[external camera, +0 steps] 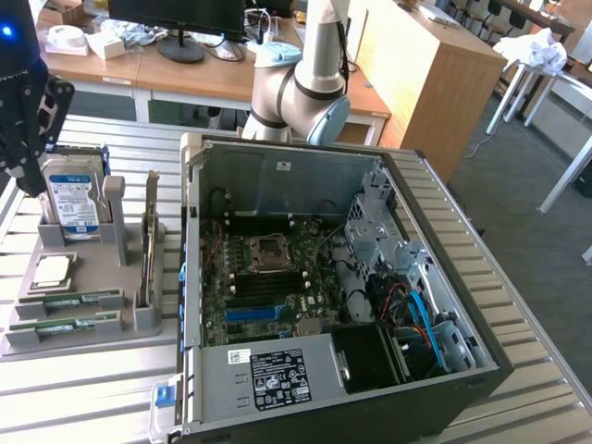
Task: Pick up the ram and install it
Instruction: 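Pick up the ram and move it above insertion slot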
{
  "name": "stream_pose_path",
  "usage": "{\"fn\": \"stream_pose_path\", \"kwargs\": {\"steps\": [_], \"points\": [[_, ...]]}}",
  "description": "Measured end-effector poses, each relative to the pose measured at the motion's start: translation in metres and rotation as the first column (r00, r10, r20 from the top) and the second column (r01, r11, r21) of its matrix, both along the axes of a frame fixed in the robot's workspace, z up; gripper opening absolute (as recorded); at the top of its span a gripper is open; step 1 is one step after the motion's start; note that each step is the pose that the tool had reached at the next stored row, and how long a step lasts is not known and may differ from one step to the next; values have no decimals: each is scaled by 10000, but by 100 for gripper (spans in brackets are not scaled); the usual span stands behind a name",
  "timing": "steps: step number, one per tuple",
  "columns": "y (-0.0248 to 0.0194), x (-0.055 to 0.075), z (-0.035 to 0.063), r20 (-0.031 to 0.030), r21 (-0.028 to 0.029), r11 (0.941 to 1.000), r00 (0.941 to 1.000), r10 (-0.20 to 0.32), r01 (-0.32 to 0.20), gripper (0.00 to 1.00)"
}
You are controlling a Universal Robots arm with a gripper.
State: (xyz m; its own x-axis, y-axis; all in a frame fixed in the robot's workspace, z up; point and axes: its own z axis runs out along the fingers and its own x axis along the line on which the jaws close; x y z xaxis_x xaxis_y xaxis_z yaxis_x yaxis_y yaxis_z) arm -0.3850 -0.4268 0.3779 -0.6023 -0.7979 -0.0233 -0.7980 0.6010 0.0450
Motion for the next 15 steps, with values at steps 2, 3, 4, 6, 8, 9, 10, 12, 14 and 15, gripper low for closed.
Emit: {"fn": "stream_pose_path", "kwargs": {"steps": [2,3,4,6,8,9,10,12,14,15], "points": [[0,0,-1,-1,0,9993,9993,371,-371,10],[0,0,-1,-1,0,9985,9985,550,-550,10],[0,0,-2,-1,0,9973,9973,730,-730,10],[0,0,-3,-1,0,9941,9941,1088,-1088,10],[0,0,-5,0,0,9894,9894,1455,-1455,10],[0,0,-5,0,0,9866,9866,1633,-1633,10],[0,0,-6,0,0,9835,9835,1810,-1810,10],[0,0,-7,-1,1,9760,9760,2179,-2179,10],[0,0,-8,-1,0,9675,9675,2529,-2529,10],[0,0,-9,-1,0,9628,9628,2703,-2703,10]]}}
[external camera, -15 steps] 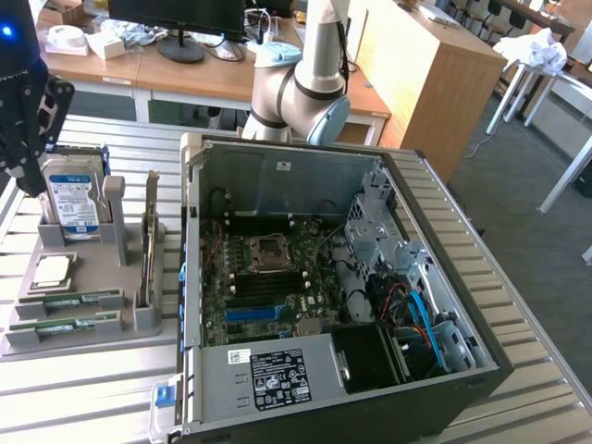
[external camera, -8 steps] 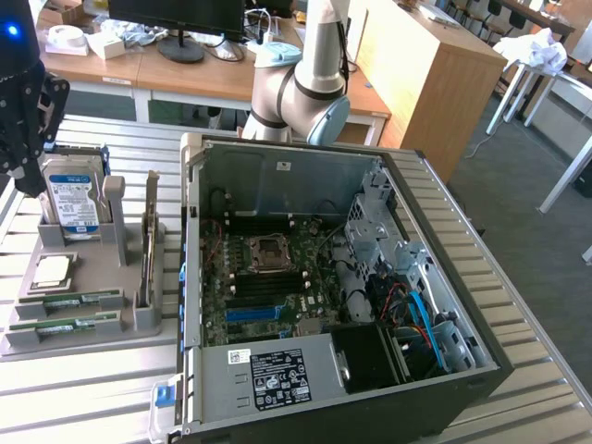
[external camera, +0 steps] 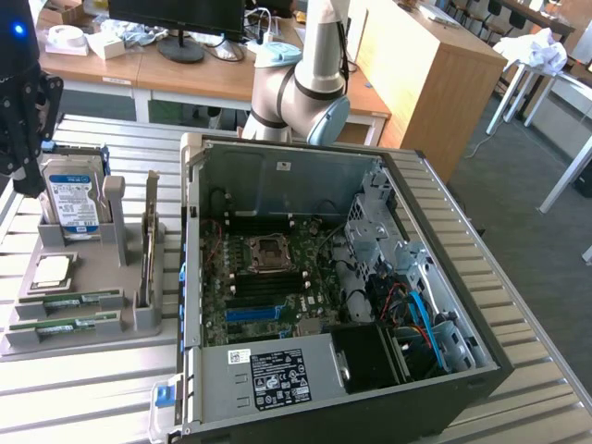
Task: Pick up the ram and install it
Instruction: 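Pick up the ram and move it above insertion slot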
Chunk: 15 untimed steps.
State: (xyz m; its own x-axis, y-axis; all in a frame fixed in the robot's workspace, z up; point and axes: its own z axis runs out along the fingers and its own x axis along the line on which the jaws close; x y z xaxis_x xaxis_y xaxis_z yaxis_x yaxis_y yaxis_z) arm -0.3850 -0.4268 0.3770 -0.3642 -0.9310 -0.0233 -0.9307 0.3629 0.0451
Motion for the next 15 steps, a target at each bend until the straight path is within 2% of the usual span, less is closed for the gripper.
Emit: {"fn": "stream_pose_path", "kwargs": {"steps": [4,8,12,15], "points": [[0,0,-3,0,0,9974,9974,719,-719,10],[0,0,-5,0,0,9894,9894,1449,-1449,10],[0,0,-8,0,0,9764,9764,2157,-2157,10],[0,0,-11,0,0,9631,9631,2691,-2691,10]]}}
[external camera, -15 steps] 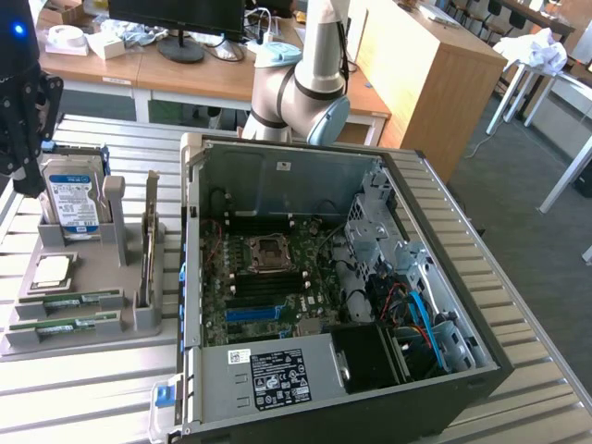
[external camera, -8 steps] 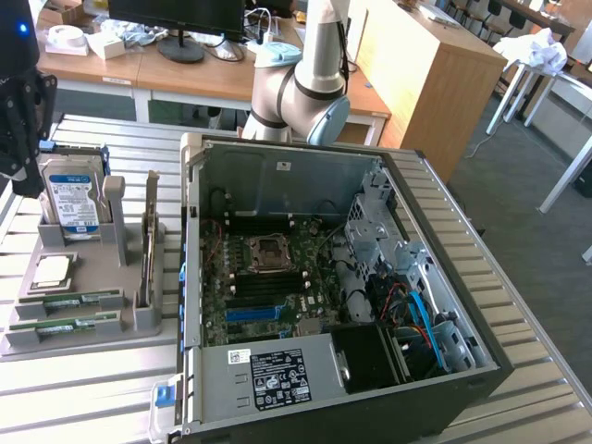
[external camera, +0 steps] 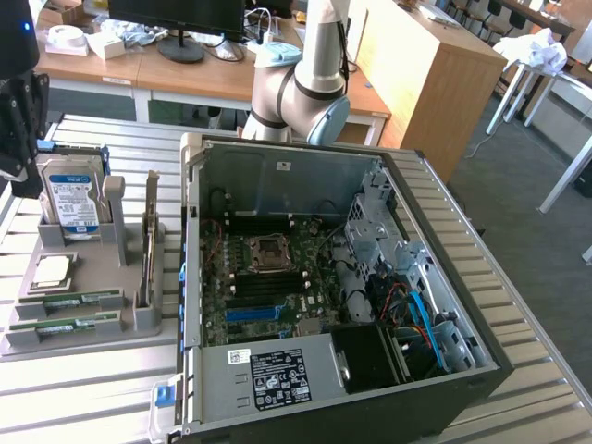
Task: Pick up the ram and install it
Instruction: 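Pick up the ram and move it above insertion slot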
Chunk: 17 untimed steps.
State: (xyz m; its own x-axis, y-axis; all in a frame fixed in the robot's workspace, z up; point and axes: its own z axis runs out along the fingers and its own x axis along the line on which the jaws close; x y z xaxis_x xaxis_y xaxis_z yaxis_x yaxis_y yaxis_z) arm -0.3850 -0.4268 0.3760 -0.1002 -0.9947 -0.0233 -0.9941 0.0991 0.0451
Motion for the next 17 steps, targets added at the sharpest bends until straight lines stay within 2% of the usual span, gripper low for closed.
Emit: {"fn": "stream_pose_path", "kwargs": {"steps": [5,12,17], "points": [[0,0,-3,-1,-1,9961,9961,885,-885,10],[1,0,-4,1,-2,9957,9957,922,-922,10],[0,0,-4,67,-93,9956,9956,934,-933,10]]}}
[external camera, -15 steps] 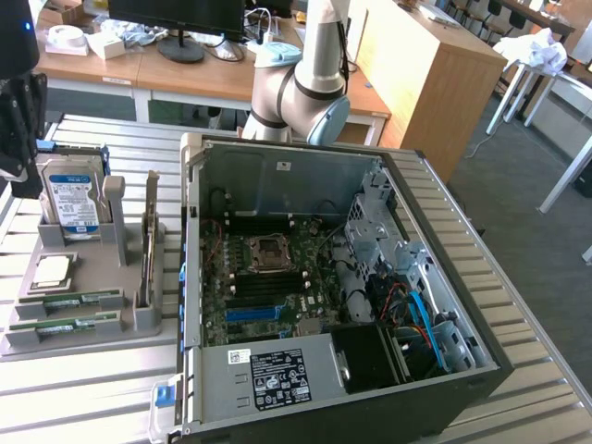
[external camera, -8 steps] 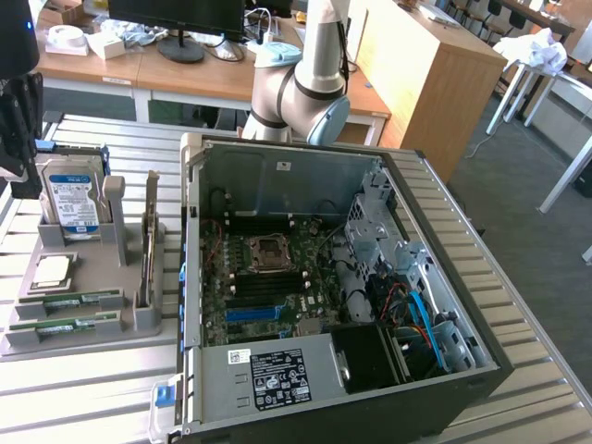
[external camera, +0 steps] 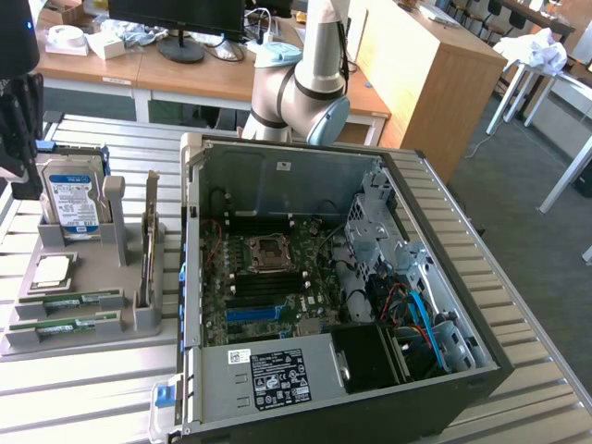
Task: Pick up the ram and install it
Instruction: 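Pick up the ram and move it above insertion slot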
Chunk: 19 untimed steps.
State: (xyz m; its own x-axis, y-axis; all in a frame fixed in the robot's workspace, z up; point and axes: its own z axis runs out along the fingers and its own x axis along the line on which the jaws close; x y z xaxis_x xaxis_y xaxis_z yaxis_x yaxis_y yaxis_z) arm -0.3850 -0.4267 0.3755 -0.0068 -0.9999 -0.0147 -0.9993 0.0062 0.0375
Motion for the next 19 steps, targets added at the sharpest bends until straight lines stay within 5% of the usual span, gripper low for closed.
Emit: {"fn": "stream_pose_path", "kwargs": {"steps": [7,19], "points": [[1,7,-3,53,-38,9999,9999,136,-136,10],[0,65,-9,57,-40,9997,9997,223,-223,10]]}}
